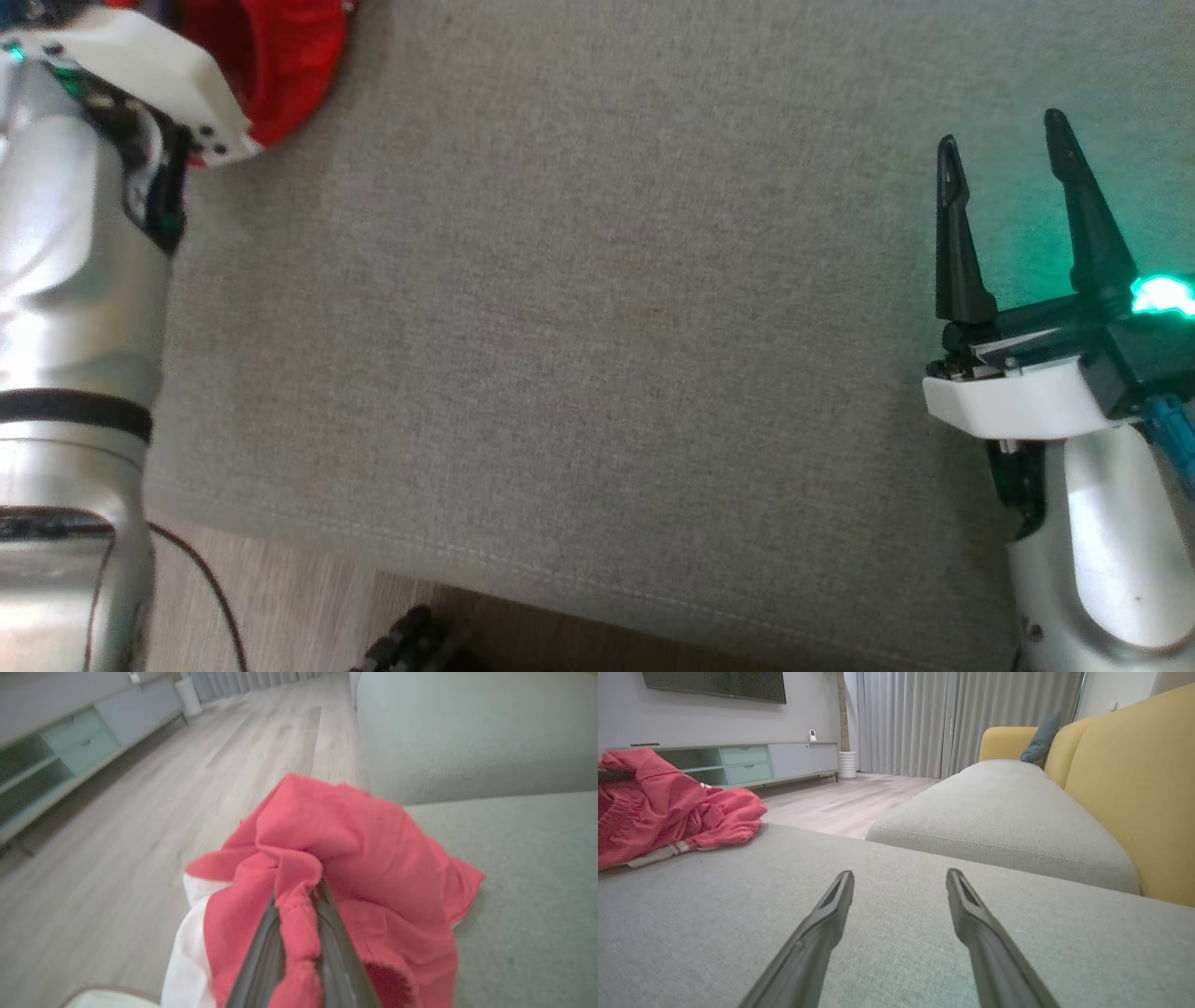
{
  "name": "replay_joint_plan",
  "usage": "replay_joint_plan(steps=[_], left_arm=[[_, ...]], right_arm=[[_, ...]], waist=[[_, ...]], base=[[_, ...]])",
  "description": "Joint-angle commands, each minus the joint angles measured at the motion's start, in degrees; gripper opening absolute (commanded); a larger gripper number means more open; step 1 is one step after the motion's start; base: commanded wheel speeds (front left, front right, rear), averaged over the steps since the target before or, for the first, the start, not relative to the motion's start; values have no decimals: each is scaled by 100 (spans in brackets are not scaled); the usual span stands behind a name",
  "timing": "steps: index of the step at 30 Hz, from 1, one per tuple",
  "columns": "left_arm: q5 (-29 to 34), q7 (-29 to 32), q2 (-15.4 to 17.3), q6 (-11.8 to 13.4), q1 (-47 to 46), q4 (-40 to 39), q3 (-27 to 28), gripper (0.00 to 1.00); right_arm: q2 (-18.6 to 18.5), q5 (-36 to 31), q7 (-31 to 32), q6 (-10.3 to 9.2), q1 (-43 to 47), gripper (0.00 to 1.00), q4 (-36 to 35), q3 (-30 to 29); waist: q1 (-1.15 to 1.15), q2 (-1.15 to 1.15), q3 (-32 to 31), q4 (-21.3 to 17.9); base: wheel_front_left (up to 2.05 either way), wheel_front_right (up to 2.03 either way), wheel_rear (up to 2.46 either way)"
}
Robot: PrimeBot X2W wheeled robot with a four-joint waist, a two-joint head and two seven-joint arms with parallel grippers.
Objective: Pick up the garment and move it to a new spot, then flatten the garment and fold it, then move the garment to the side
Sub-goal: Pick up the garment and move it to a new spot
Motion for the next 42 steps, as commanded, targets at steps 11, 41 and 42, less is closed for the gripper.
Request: replay_joint_plan(steps=[11, 41, 42], left_arm=[[570, -102, 811, -38, -191, -1506, -802, 0], [-546, -85, 825, -43, 1378, -3106, -4786, 0], [-585, -89, 797, -22, 1544, -3081, -4823, 0]], right_arm=[[2, 751, -6, 42, 205, 100, 110, 230], [2, 1406, -6, 42, 450, 100, -66, 251], [2, 1400, -6, 42, 453, 100, -65, 241]], waist=[[0, 0, -1566, -564], [0, 0, -1445, -2583], [0, 0, -1451, -2556]], base=[[0, 0, 0], [0, 0, 0], [0, 0, 0]])
